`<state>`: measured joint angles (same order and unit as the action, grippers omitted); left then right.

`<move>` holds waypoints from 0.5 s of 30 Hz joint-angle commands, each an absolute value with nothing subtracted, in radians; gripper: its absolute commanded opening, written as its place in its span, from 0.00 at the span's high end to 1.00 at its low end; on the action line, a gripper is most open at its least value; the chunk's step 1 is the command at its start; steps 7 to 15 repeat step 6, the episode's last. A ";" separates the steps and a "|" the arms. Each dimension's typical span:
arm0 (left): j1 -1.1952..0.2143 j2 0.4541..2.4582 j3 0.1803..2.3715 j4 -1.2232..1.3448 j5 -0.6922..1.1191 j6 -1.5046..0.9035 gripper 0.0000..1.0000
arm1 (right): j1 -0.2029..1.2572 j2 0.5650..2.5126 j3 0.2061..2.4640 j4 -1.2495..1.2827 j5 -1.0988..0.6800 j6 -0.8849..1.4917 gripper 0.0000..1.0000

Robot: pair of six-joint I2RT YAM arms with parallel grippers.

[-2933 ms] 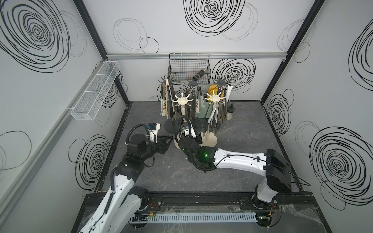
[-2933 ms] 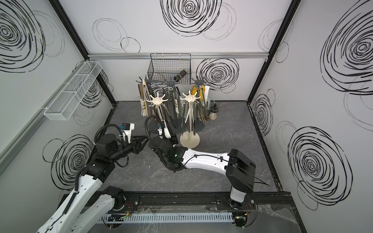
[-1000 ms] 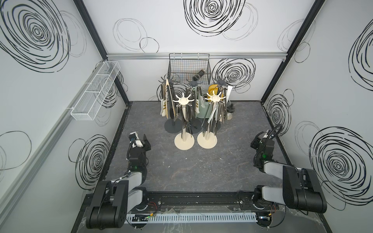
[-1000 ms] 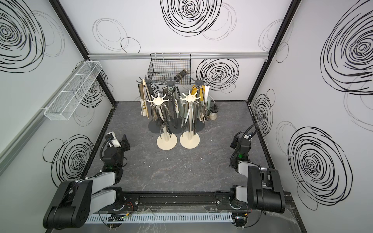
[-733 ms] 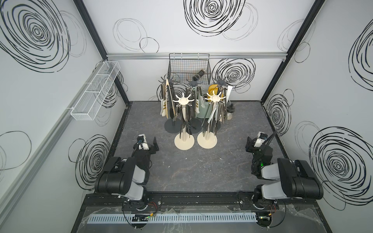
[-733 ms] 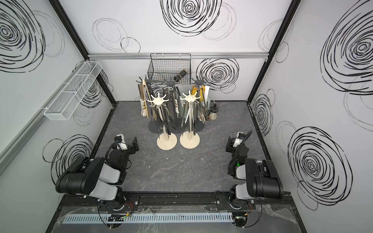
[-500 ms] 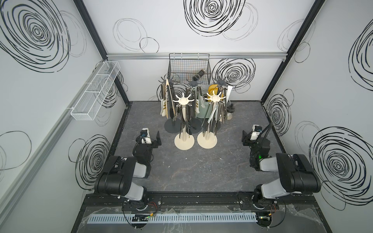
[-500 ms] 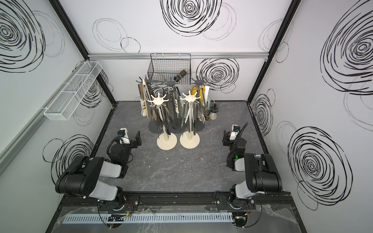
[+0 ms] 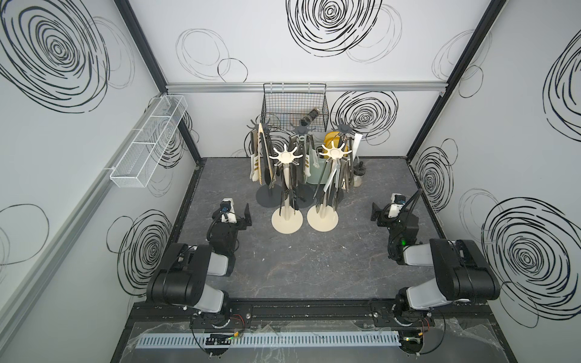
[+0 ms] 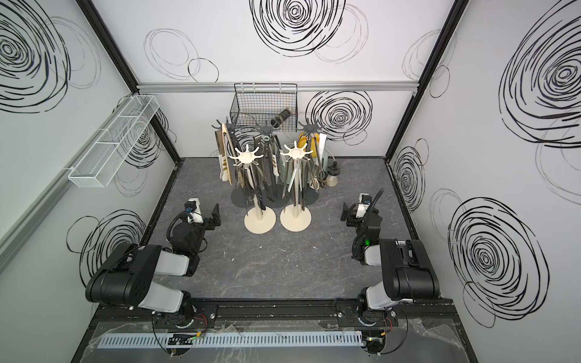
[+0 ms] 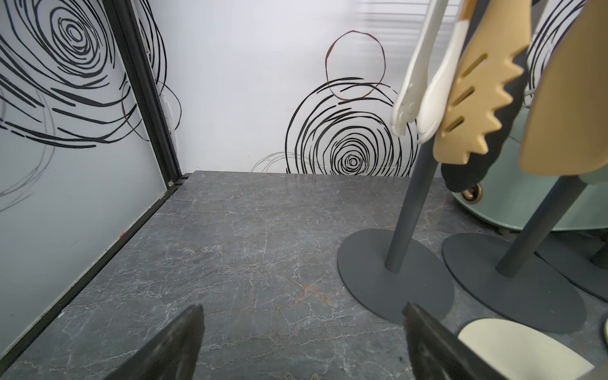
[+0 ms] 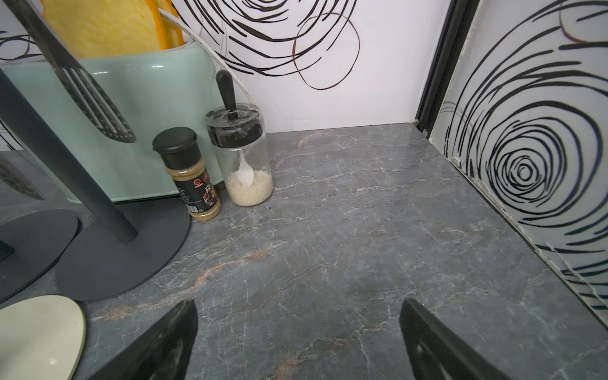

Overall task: Hang food tongs on kitchen utensil racks
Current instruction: Reset both arms

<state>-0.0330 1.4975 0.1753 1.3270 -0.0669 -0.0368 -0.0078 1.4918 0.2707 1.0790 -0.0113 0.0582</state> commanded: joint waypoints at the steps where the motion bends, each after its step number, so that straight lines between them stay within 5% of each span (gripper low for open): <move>1: -0.037 1.493 0.195 1.353 -0.054 -0.019 0.03 | -0.002 1.484 0.270 1.089 -0.002 0.043 0.02; 6: 0.017 1.491 0.163 1.413 0.139 -0.018 0.03 | -0.003 1.485 0.270 1.088 -0.004 0.043 0.02; 15: 0.017 1.491 0.163 1.413 0.139 -0.018 0.03 | -0.003 1.485 0.270 1.088 -0.004 0.043 0.02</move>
